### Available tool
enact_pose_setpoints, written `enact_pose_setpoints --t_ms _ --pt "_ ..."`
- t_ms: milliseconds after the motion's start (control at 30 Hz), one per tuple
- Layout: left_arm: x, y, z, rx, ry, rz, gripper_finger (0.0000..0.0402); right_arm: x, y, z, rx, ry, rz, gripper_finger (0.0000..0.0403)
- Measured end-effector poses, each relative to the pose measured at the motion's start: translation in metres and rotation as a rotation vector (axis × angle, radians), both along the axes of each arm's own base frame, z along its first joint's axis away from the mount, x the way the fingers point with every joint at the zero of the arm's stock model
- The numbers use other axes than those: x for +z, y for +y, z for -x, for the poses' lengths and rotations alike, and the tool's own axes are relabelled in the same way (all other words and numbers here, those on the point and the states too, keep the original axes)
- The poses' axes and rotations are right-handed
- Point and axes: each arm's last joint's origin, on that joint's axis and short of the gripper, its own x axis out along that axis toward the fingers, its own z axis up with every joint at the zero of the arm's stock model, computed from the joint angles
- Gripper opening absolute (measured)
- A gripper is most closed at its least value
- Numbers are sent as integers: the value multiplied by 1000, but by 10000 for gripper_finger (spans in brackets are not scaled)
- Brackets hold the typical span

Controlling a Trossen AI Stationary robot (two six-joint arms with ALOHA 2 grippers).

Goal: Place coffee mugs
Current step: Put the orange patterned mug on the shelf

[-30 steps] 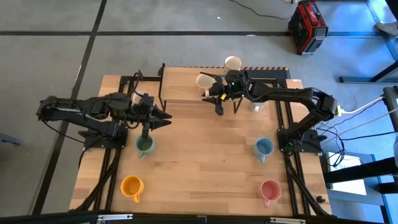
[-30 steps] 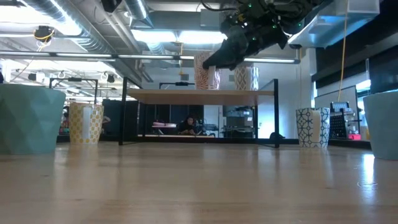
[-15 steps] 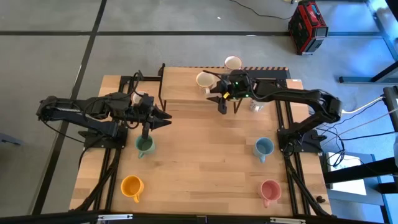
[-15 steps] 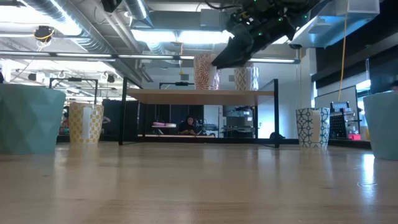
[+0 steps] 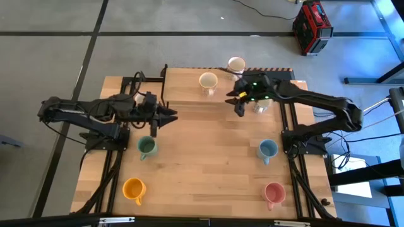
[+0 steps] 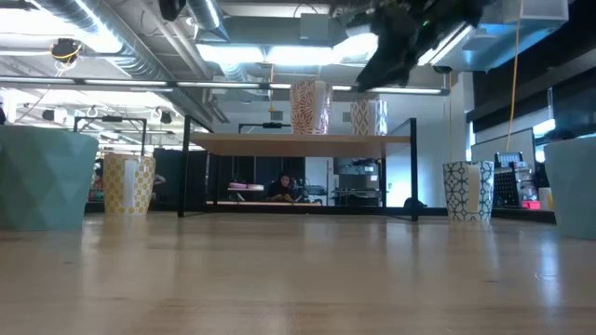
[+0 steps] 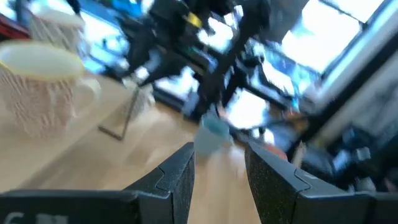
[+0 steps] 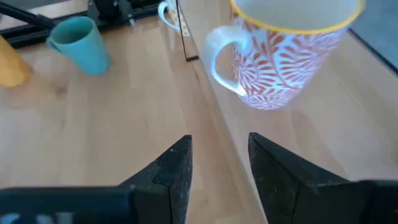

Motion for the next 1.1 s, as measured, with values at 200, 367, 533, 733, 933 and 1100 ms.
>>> enact_pose_setpoints --t_ms 200,367,533,733,933,1100 --pt "-5 3 -26 96 -31 -28 135 23 19 44 1 26 1 147" --pt "-23 7 -62 189 55 -47 144 37 35 78 53 25 81 147" --pt "-13 7 -106 250 123 -71 184 50 47 106 91 -26 159 147" --pt "-8 1 -153 327 237 -113 212 59 56 126 100 -86 215 147" --pt "-27 -5 -188 608 334 -209 207 63 62 139 110 -108 266 147" --pt "-51 -1 -211 750 359 -252 206 60 62 141 118 -71 262 147"
